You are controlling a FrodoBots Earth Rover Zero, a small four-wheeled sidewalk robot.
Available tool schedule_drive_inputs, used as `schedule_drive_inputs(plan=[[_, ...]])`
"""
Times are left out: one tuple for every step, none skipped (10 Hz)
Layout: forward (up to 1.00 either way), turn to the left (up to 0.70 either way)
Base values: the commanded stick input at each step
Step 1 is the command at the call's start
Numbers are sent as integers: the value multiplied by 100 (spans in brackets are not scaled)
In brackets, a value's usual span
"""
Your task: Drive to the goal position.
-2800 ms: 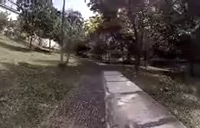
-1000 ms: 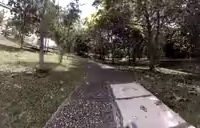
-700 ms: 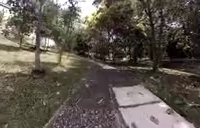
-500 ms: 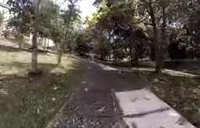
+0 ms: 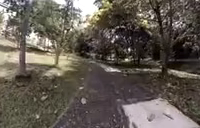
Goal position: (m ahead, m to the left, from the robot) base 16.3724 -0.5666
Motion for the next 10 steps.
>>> schedule_drive_inputs(plan=[[100,0],[100,0],[100,0],[100,0],[100,0],[100,0],[100,0],[100,0],[100,0],[100,0]])
